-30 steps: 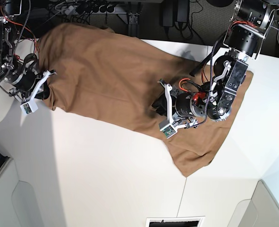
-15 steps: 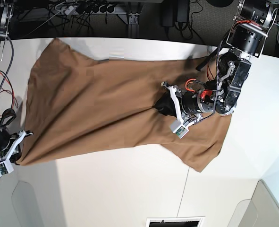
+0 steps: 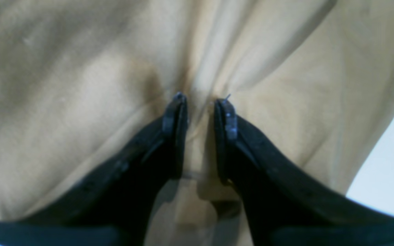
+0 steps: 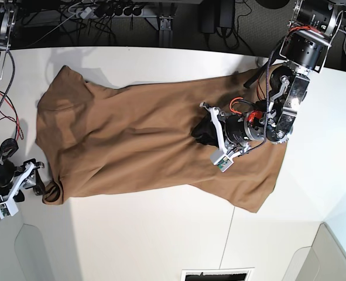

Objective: Layout the t-shirt on the table in an organized manner, then fold the t-shirt properly
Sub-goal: 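Regrasp the shirt fabric with the right gripper near the left gripper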

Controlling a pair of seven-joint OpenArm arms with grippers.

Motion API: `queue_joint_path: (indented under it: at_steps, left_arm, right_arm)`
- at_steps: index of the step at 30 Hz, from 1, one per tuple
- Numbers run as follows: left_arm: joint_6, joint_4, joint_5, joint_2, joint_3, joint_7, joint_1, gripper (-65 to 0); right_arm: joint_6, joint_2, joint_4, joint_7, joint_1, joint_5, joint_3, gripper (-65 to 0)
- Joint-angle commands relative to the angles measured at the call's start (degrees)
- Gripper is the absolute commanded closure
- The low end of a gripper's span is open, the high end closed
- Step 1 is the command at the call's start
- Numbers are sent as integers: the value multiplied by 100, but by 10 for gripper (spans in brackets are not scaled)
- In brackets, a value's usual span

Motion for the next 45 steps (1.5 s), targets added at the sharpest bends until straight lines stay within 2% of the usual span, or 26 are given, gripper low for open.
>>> queue_joint_path:
  at_steps: [1, 4, 5, 6, 7, 9, 10, 13, 17, 21, 27, 32, 36, 39, 45]
  left_arm:
    - [254, -76, 678, -127, 9, 555, 17, -187]
    - [256, -79, 706, -251, 9, 544, 15, -185]
    - [256, -79, 706, -313, 9, 525, 15, -185]
    - [256, -79, 721, -374, 9, 507, 15, -185]
    - [256, -79, 721, -435, 9, 485, 15, -185]
    - [256, -79, 723, -560, 9, 402, 13, -185]
    - [256, -79, 723, -619, 9, 352, 13, -185]
    - [256, -81, 723, -732, 9, 232, 4, -185]
    - [269, -90, 857, -730, 9, 42, -31, -185]
    - [492, -90, 944, -691, 9, -293, -83, -174]
    - [505, -264, 1106, -160, 9, -313, -424, -174]
    - [155, -610, 1067, 258, 13, -308, -667, -174]
    - [-55, -570, 634, 315, 13, -251, -774, -174]
    - [-79, -243, 269, 275, 11, 85, -855, -174]
    - [-184, 763, -614, -236, 9, 435, -852, -174]
  right_arm:
    - [-22, 76, 79, -68, 98, 188, 52, -375]
    - [-15, 74, 79, -105, -297, 498, 52, -372]
    - [-15, 52, 79, -48, -490, 511, 52, -351]
    - [-11, 28, 79, 0, -686, 492, 52, -298]
    - [-7, 0, 79, 76, -890, 463, 52, -218]
    - [-2, -68, 79, 264, -1292, 463, 52, -14]
    - [-2, -98, 79, 376, -1473, 468, 52, 0]
    - [2, -192, 79, 459, -1869, 496, 52, 0]
    - [20, -310, 83, 385, -2240, 942, 52, 0]
    - [205, -678, 83, 74, -2465, 1353, 52, 0]
    - [247, -1362, 105, -160, -2638, 1480, 2, 0]
    - [245, -1768, 221, -184, -2734, 1478, -295, 0]
    - [245, -1958, 509, -157, -2745, 1373, -614, 0]
    - [243, -1967, 887, -138, -2747, 1161, -695, 0]
    - [236, -1963, 1768, -103, -2739, 691, -428, 0]
